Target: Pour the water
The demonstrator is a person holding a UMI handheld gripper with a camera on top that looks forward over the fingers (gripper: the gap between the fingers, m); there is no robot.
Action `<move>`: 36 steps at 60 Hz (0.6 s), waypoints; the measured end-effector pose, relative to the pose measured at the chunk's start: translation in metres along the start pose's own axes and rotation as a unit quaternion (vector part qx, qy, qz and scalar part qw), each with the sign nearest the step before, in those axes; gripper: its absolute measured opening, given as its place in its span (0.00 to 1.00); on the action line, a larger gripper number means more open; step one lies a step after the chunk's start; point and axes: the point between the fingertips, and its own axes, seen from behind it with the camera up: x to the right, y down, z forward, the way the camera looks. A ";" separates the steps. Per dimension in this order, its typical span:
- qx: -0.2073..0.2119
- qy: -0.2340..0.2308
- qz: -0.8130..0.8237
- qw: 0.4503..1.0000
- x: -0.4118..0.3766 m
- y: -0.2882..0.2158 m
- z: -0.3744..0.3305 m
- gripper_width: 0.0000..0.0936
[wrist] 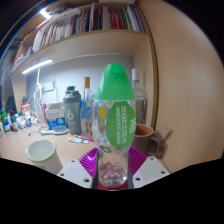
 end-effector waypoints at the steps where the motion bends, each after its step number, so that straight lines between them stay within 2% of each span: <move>1: -0.004 -0.002 0.000 1.000 0.000 0.005 0.001 0.43; 3: -0.011 -0.008 0.001 1.000 -0.002 0.016 0.000 0.45; 4: 0.015 -0.010 0.003 1.000 -0.003 0.004 -0.001 0.43; 7: -0.004 -0.015 -0.002 1.000 -0.005 0.014 0.001 0.44; 20: -0.003 -0.017 -0.018 1.000 -0.005 0.013 0.003 0.45; 25: -0.007 -0.014 -0.016 1.000 -0.005 0.014 0.002 0.55; 28: -0.034 -0.014 -0.019 0.999 -0.004 0.019 -0.001 0.61; 31: -0.073 -0.026 -0.019 0.997 -0.007 0.030 -0.009 0.73; 34: -0.090 -0.042 -0.008 0.995 -0.012 0.032 -0.020 0.90; 35: -0.091 -0.041 -0.002 0.995 -0.012 0.033 -0.025 0.92; 36: -0.094 -0.040 0.004 0.995 -0.011 0.033 -0.030 0.90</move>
